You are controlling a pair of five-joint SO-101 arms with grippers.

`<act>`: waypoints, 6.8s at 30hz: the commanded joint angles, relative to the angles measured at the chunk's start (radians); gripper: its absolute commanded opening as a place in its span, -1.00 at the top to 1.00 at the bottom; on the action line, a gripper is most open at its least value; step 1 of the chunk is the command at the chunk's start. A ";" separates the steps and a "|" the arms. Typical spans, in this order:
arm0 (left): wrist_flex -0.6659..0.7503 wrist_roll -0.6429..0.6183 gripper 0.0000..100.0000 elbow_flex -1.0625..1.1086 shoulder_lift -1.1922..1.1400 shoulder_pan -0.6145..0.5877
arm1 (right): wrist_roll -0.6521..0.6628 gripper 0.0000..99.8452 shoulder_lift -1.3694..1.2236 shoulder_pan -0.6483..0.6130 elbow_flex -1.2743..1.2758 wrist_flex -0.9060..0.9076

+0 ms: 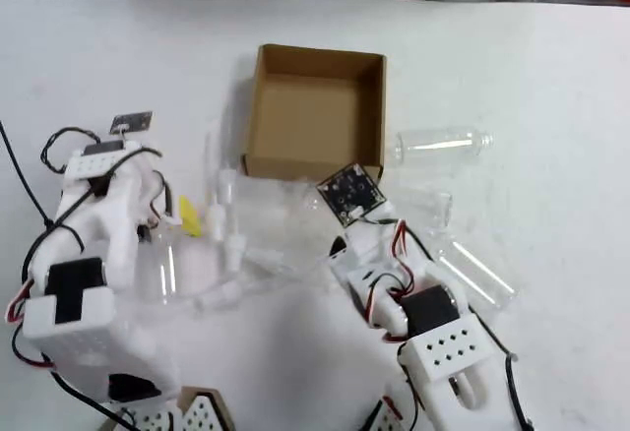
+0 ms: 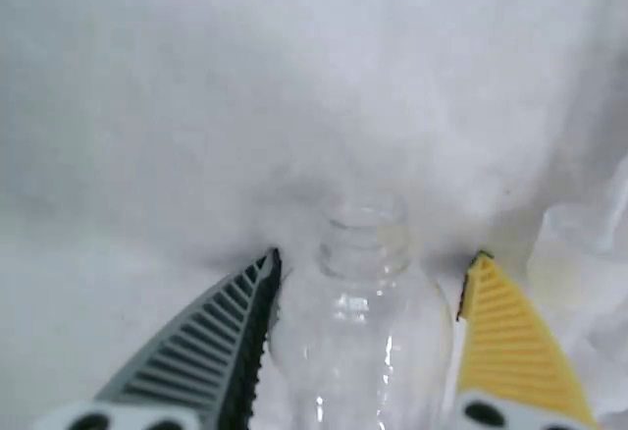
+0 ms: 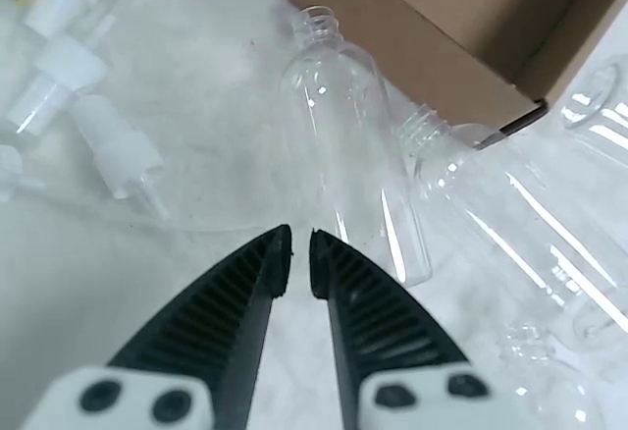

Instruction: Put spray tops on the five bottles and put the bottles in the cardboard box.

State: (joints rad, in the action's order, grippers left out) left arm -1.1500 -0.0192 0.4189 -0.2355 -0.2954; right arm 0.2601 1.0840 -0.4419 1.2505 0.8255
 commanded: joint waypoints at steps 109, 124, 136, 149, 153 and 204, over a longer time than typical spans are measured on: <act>0.281 0.063 0.96 0.195 0.361 -0.051 | -0.166 0.97 -0.295 0.085 -0.723 0.303; 0.209 0.064 0.96 0.273 1.144 0.321 | -0.193 0.96 -0.093 0.521 -0.729 0.096; 0.832 0.063 0.96 0.888 1.620 0.638 | -0.499 0.96 -0.084 0.604 -0.873 -0.008; 0.904 0.063 0.96 1.197 1.876 0.690 | -0.600 0.96 -0.097 0.142 -1.180 -0.027; 0.902 0.063 0.96 1.220 1.923 0.685 | -0.600 0.96 -0.137 0.010 -1.178 -0.071; 0.875 0.063 0.96 1.275 2.014 0.685 | -0.525 0.97 -0.205 -0.163 -0.830 -0.216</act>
State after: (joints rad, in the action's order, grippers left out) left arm -0.2770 0.0483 1.6985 1.7561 0.3828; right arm -0.2831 0.8416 -0.5999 0.4143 0.6414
